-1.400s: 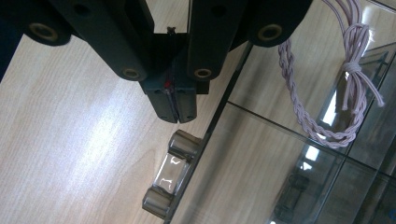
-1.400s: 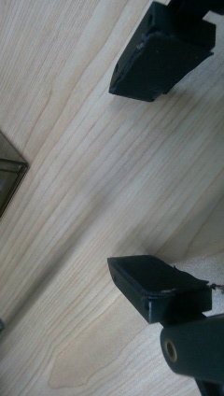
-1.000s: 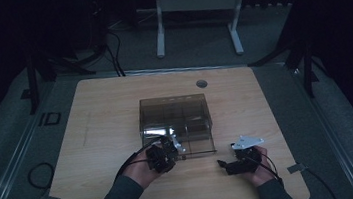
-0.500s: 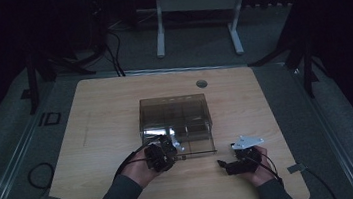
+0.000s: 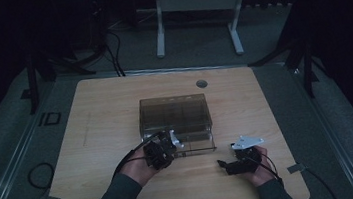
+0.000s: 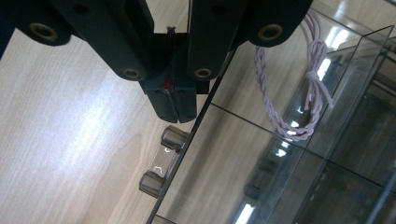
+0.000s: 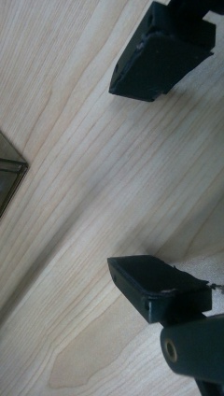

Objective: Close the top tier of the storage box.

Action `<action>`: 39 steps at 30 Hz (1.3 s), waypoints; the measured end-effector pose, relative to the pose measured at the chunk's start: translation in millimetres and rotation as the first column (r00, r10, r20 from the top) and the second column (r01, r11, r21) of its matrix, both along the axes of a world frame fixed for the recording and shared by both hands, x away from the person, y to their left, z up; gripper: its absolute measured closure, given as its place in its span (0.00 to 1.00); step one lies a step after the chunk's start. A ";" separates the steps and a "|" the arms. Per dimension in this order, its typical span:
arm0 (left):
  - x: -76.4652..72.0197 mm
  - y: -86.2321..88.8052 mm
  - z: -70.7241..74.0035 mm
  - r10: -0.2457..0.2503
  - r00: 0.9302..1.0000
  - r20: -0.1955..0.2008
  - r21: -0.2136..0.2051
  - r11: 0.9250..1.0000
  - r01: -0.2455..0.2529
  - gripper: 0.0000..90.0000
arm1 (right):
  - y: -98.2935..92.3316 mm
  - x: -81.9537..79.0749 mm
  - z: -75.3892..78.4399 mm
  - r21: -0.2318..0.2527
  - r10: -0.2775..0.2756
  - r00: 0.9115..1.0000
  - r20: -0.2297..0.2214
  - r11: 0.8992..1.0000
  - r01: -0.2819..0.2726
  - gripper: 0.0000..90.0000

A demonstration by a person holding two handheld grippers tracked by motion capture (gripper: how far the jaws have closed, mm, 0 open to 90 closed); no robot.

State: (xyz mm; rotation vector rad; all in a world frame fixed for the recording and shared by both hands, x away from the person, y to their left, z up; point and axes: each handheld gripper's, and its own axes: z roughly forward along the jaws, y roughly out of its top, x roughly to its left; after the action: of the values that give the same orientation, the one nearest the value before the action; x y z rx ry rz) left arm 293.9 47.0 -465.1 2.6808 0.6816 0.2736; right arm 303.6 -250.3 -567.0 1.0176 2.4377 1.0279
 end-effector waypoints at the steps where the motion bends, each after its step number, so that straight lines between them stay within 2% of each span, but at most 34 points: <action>1: 0.4 -0.3 0.7 0.000 1.000 0.003 0.002 1.000 0.000 1.00 | 0.0 0.0 0.0 0.000 0.000 1.000 0.000 1.000 0.000 0.17; 6: 2.3 -1.3 3.3 0.001 1.000 0.018 0.012 1.000 -0.001 1.00 | 0.0 0.0 0.0 0.000 0.000 1.000 0.000 1.000 0.000 0.17; 19: 10.1 1.2 3.0 0.041 0.998 0.039 0.010 0.999 -0.041 1.00 | 0.1 0.4 0.0 0.000 0.004 1.000 0.001 1.000 -0.004 0.16; 39: 19.4 3.9 2.8 0.078 0.996 0.040 -0.012 0.997 -0.078 1.00 | 0.3 0.7 0.0 0.000 0.008 1.000 0.001 1.000 -0.008 0.17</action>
State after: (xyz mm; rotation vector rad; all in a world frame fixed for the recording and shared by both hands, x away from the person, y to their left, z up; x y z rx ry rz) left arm 313.4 50.9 -462.3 2.6348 0.7747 0.3422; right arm 304.3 -250.1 -567.0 1.0078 2.4424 1.0301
